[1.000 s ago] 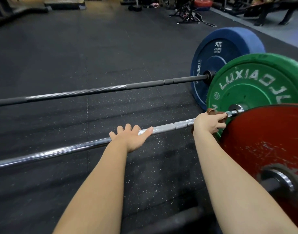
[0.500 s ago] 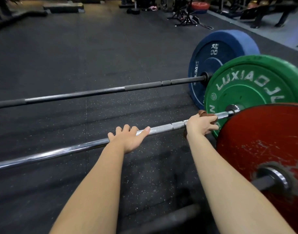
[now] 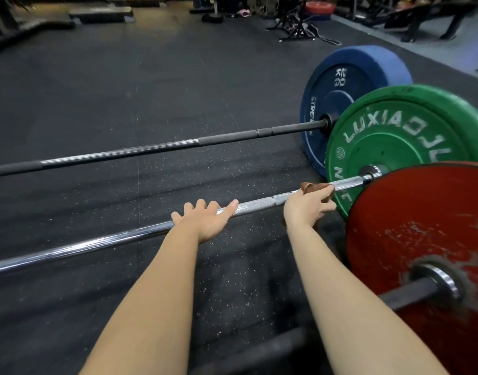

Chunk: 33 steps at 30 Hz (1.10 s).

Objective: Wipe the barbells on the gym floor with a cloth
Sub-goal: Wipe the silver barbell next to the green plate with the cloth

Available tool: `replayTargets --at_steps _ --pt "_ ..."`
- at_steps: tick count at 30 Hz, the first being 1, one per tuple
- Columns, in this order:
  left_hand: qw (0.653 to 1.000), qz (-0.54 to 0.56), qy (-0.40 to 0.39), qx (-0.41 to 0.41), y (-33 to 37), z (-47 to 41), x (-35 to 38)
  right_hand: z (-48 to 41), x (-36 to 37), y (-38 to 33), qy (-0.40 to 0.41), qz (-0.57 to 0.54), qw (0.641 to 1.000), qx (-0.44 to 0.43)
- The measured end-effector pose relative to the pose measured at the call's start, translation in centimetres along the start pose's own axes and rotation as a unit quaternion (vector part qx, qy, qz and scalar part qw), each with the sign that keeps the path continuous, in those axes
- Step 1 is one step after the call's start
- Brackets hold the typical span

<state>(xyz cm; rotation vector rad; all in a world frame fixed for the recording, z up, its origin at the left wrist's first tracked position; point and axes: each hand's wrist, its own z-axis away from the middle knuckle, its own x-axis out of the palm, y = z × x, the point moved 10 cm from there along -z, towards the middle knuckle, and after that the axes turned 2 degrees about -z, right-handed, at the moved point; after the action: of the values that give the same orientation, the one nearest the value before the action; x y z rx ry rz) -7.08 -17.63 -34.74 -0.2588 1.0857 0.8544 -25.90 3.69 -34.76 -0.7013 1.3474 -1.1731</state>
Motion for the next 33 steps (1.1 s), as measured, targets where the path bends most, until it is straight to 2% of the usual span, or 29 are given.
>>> replayTargets --at_steps 6,13,17,27,33 --pt "1.000 -0.005 0.013 0.005 -0.1 0.1 0.0 3.3 1.5 1.1 -0.037 -0.012 0.999 -0.016" --pt "1.000 -0.002 0.007 0.000 -0.1 -0.2 0.0 -2.2 -0.6 0.1 0.023 -0.019 0.999 0.033" --pt "1.000 0.006 -0.006 -0.002 -0.1 -0.3 0.1 -3.6 -1.1 0.2 0.033 0.003 0.999 0.031" --pt "1.000 0.013 0.010 0.007 0.2 0.4 -0.2 6.1 2.7 0.6 -0.050 -0.001 0.999 -0.013" --pt "1.000 0.008 0.019 0.012 0.2 0.5 -0.2 5.1 2.6 0.3 -0.052 0.018 0.998 -0.023"
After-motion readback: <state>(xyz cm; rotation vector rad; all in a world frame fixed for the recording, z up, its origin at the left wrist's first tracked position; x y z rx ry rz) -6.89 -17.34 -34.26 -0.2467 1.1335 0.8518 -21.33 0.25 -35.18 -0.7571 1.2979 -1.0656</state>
